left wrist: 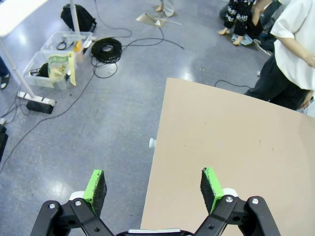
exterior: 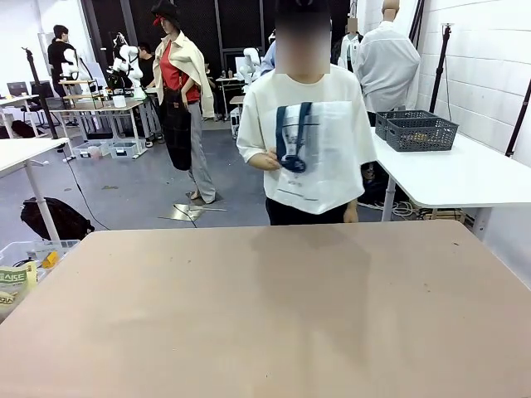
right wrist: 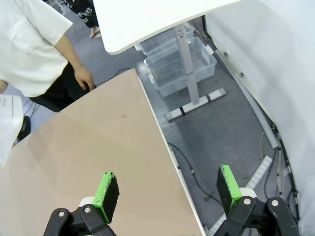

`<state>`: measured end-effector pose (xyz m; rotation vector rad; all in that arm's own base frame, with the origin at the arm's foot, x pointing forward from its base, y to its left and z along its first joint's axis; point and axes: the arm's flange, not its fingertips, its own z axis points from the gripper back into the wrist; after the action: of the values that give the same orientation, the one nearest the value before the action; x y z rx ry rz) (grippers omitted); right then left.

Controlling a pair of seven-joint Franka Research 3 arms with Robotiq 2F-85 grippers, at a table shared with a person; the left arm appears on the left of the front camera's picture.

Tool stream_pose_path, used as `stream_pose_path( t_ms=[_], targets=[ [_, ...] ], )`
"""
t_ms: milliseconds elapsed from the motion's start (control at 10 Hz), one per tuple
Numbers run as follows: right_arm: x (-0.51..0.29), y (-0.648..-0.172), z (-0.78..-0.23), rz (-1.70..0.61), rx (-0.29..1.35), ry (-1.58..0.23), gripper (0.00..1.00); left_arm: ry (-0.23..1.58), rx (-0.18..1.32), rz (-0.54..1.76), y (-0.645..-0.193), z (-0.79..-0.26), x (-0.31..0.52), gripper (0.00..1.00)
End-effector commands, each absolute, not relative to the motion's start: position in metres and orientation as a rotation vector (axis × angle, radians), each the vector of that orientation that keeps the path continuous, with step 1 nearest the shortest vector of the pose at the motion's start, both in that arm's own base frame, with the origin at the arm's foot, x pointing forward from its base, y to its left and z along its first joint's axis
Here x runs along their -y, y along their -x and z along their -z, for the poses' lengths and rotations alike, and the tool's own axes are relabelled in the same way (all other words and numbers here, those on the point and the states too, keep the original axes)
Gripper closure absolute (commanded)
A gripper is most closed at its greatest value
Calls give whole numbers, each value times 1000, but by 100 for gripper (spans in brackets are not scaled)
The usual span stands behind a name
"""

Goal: Transfer purchased items from the store into the shopping bag.
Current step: Open the Reusable shopping bag in the center of the table.

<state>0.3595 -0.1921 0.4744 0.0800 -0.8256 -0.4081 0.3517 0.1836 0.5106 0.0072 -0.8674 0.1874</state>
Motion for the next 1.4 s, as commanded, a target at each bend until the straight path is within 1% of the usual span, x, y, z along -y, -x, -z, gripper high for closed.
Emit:
stream_pose_path(
  t_ms=[0, 1300],
  targets=[
    [193, -358, -475, 399, 823, -70, 0, -5, 868, -204, -351, -511, -185, 0],
    [193, -358, -475, 399, 823, -70, 0, -5, 868, -204, -351, -511, -185, 0]
  ],
)
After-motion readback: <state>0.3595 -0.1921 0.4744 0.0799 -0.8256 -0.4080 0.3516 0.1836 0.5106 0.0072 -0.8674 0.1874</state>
